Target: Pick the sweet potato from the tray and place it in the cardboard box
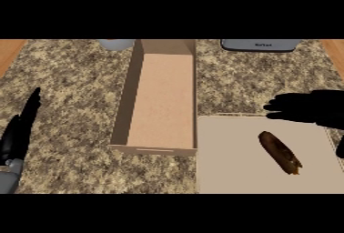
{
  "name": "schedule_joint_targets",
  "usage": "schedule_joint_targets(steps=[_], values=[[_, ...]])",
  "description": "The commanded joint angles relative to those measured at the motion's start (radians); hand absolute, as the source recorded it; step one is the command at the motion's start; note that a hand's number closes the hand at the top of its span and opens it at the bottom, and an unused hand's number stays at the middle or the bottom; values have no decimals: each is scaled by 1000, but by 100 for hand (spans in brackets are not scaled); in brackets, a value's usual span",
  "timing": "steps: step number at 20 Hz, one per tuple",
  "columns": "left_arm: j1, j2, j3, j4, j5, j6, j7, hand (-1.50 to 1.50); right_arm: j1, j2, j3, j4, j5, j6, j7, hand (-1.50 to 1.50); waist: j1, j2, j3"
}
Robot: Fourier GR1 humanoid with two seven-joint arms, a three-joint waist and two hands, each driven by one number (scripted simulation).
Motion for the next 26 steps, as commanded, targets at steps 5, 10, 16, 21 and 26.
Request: schedule_joint_targets(steps=[5, 10, 16, 21, 26], values=[[-49, -40, -11, 38, -37, 12, 31, 0, -139, 65, 180, -45, 323, 110, 122, -150, -18, -6, -2], [15, -43, 30, 29, -26, -11, -28, 0, -130, 221, 230, 15, 436, 172, 210, -150, -19, -9, -1], [-50, -25, 73, 83, -57, -54, -10, 0, -130, 282, 224, 103, 570, 157, 203, -150, -31, -8, -1], [14, -62, 57, -55, -109, -15, 83, 0, -99, 289, 186, 121, 650, 154, 155, -150, -29, -10, -1], [25, -88, 88, -45, -114, -56, 56, 0, -80, 270, 113, 46, 681, 209, 122, -150, -33, -12, -1]])
